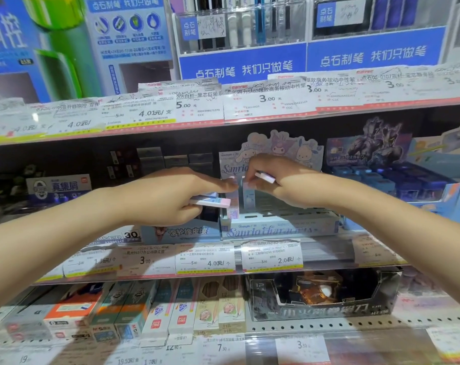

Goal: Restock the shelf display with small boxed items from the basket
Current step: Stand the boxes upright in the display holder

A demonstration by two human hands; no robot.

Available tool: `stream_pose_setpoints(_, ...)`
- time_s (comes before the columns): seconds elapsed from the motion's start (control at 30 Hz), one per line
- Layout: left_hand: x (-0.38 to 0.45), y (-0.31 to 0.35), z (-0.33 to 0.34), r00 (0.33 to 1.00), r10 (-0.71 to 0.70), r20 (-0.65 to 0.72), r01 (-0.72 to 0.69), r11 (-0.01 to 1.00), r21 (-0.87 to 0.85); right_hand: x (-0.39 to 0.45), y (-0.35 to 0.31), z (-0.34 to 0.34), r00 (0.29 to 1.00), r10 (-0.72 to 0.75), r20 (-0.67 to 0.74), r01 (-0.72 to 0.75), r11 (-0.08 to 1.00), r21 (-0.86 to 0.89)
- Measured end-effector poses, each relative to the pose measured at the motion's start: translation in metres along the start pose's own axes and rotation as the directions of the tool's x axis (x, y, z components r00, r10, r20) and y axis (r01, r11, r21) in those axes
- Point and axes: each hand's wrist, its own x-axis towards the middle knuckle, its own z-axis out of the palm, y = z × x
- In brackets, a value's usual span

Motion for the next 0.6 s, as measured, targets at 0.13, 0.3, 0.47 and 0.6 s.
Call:
stream_pose_setpoints(0.13, -0.001, 0.0, -0.004, 1.0, 0.016, 0.005, -0.016, 0.999, -0.05, 0.0, -0.004, 0.001, 0.999, 0.027, 0.021, -0.026, 0.998, -0.054)
stream_pose_setpoints(0.3, -0.003, 0.008, 0.003, 0.991, -0.062, -0.119, 0.068, 0.997, 0.044, -0.015, -0.009, 0.004, 0.988, -0.03, -0.15, 0.001, 0.982, -0.189)
stream_pose_setpoints(0.47, -0.01, 0.034, 0.008, 0.909, -0.066, -0.413, -0.066, 0.953, -0.297, -0.02, -0.019, 0.01, 0.935, -0.155, -0.318, -0.006, 0.892, -0.453)
stream_pose_setpoints(0.6, -0.007, 0.061, 0.004, 0.906, -0.369, -0.205, 0.032, 0.544, -0.838, -0.021, -0.028, 0.011, 0.903, -0.213, -0.374, -0.034, 0.83, -0.556)
